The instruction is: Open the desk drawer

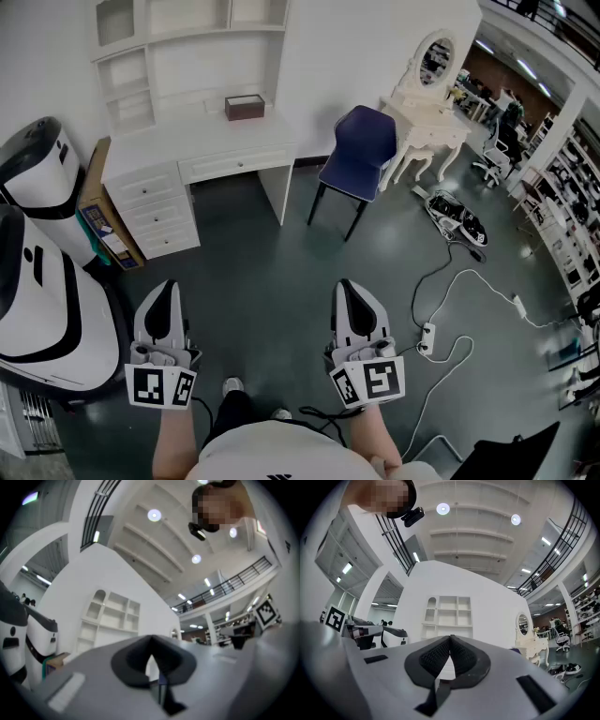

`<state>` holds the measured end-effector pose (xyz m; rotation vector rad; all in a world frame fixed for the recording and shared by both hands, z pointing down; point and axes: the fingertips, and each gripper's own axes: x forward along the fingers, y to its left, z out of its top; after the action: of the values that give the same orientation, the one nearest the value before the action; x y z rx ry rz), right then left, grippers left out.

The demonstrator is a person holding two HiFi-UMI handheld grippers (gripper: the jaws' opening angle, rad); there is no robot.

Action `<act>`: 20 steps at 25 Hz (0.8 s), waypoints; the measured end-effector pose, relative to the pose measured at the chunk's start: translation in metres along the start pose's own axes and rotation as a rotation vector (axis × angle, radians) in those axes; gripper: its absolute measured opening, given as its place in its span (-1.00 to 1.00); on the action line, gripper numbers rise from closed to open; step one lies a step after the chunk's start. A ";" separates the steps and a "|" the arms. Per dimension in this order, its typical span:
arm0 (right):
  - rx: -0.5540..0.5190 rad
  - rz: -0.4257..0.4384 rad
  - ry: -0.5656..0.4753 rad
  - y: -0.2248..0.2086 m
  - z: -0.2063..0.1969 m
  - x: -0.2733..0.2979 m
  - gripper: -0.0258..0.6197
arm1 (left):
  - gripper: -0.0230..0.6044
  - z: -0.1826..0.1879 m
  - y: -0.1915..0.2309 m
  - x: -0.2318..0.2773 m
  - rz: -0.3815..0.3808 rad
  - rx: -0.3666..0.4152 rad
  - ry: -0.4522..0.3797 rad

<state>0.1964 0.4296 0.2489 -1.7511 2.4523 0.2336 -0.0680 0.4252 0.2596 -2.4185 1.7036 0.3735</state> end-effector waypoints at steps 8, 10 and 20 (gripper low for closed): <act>-0.006 -0.003 -0.002 0.013 0.001 0.009 -0.92 | -0.91 0.002 0.011 0.004 -0.020 -0.014 -0.004; -0.007 -0.007 -0.001 0.016 0.001 0.014 -0.92 | -0.91 0.001 0.016 0.007 -0.027 -0.014 -0.006; 0.004 0.005 -0.018 0.035 -0.006 0.051 -0.92 | -0.91 -0.008 0.051 0.033 -0.052 -0.026 -0.003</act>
<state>0.1472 0.3922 0.2474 -1.7338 2.4433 0.2443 -0.1046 0.3760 0.2583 -2.4736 1.6406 0.3941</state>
